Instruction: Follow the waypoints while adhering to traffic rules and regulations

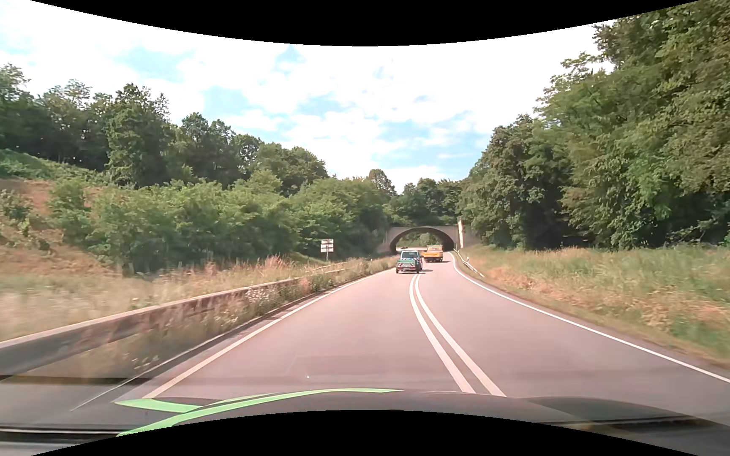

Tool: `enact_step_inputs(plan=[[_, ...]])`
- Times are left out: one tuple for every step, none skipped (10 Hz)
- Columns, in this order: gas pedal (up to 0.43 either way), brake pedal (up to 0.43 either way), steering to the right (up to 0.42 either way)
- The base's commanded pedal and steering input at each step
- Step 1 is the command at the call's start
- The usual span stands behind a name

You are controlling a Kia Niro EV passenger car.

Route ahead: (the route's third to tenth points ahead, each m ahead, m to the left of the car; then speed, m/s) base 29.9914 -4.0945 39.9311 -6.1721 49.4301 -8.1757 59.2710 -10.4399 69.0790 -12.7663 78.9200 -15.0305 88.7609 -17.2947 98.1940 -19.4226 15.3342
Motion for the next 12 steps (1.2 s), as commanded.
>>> enact_step_inputs(plan=[[0.28,0.0,0.042],[0.28,0.0,0.04],[0.28,0.0,0.037],[0.28,0.0,0.035],[0.28,0.0,0.036],[0.28,0.0,0.035],[0.28,0.0,0.035],[0.28,0.0,0.034],[0.28,0.0,0.033],[0.28,0.0,0.032],[0.28,0.0,0.03],[0.287,0.0,0.03]])
